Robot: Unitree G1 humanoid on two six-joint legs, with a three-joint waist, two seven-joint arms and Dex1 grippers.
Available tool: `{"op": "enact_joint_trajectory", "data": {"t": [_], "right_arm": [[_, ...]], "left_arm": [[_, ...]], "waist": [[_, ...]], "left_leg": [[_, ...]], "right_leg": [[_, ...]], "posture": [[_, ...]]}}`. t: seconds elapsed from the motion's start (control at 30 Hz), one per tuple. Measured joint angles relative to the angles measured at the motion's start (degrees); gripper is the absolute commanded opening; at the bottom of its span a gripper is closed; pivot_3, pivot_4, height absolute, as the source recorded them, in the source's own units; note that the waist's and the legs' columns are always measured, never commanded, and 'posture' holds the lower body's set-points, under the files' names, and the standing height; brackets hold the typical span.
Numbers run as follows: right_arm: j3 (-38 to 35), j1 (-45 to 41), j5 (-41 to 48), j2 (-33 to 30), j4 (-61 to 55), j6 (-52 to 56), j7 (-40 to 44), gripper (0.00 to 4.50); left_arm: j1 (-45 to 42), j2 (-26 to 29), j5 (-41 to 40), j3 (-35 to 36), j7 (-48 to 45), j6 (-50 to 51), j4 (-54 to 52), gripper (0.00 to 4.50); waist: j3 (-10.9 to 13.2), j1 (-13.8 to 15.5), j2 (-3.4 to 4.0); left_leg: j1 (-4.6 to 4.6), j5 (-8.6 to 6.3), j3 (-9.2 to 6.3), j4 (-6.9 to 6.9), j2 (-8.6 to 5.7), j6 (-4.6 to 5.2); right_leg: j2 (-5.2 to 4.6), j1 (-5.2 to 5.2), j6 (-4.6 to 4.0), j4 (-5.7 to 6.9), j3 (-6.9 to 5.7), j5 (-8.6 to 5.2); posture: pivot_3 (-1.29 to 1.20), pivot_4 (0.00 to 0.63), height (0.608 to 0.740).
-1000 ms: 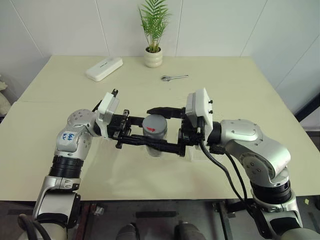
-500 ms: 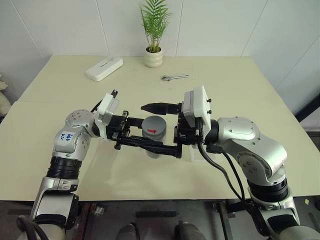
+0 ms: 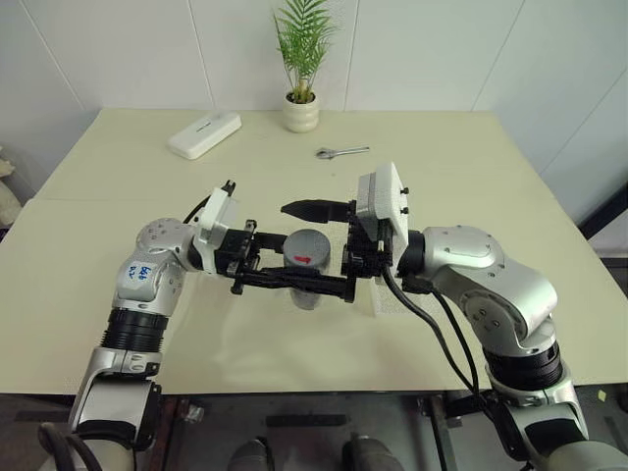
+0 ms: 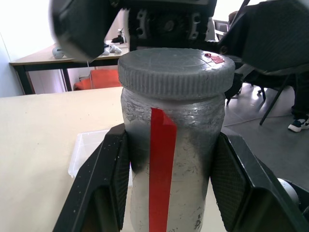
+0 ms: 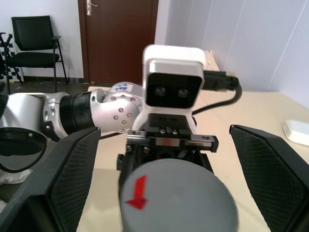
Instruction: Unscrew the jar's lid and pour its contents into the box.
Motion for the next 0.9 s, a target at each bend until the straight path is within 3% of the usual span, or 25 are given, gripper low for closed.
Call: {"op": "enact_joint_trajectory", "data": {"t": [0.47, 0.9], "right_arm": [[1.96, -3.34, -2.17, -0.34, 6.06, -0.73, 2.02, 4.5], [-0.32, -3.2, -0.76, -7.56, 4.14, 0.69, 3.09, 4.5]], "left_arm": [[-0.39, -1.52, 0.4, -0.13, -0.01, -0.54, 1.61, 1.96], [-1.51, -1.83, 1.53, 0.02, 0.71, -0.62, 3.92, 1.96]], "waist": [[0.0, 0.03, 0.0], [0.01, 0.04, -0.01]], "left_leg": [[0.0, 0.0, 0.0, 0.02, 0.0, 0.01], [-0.01, -0.01, 0.01, 0.01, 0.0, 0.02]], "right_leg": [[0.0, -0.01, 0.0, 0.01, 0.0, 0.0], [0.0, -0.01, 0.0, 0.0, 0.0, 0.0]], "posture": [[0.0, 0.15, 0.74], [0.0, 0.15, 0.74]]}}
